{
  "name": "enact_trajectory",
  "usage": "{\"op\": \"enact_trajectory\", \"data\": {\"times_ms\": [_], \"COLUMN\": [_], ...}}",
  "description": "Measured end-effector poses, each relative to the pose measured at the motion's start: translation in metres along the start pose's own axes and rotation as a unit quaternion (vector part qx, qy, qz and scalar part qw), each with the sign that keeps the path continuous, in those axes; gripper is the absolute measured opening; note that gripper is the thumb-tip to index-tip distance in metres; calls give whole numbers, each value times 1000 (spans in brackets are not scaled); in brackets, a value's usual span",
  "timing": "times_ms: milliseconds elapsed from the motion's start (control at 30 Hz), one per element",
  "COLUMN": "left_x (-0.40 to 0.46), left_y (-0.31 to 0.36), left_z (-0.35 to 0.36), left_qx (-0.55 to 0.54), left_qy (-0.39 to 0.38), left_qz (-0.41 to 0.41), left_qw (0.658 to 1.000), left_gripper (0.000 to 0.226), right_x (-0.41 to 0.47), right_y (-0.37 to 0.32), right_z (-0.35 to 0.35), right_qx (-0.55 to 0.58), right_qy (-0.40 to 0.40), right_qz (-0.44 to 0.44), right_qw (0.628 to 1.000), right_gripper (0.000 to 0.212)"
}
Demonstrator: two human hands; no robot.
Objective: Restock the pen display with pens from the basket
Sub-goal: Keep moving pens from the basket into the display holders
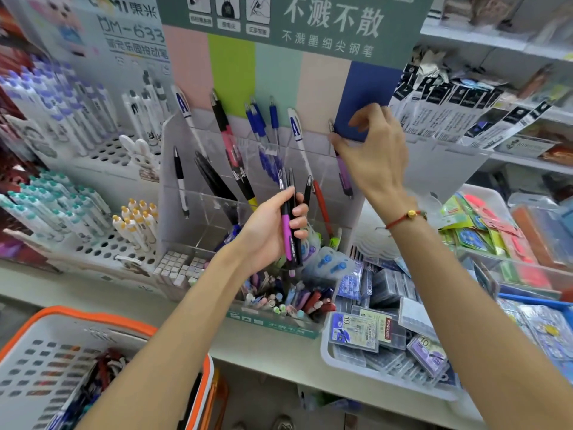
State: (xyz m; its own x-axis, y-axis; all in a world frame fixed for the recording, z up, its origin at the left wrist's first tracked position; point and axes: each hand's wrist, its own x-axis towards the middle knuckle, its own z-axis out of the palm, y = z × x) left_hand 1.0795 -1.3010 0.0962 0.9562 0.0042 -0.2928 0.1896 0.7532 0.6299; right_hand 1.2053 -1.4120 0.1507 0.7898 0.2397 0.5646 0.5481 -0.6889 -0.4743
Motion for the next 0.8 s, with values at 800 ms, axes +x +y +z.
{"op": "enact_trajectory", "data": {"times_ms": [800], "left_x": [7], "left_y": [4], "left_z": [-9], "left_qx": [-4], "left_qy": [34], "left_qz": [20], "left_qw": [999], "left_gripper": [26], "right_x": [-5], "right_y": [-8], "right_z": [-14], "right_qx": [236], "right_qy": [230], "right_qz": [35], "right_qw": [943], "right_gripper": [10]}}
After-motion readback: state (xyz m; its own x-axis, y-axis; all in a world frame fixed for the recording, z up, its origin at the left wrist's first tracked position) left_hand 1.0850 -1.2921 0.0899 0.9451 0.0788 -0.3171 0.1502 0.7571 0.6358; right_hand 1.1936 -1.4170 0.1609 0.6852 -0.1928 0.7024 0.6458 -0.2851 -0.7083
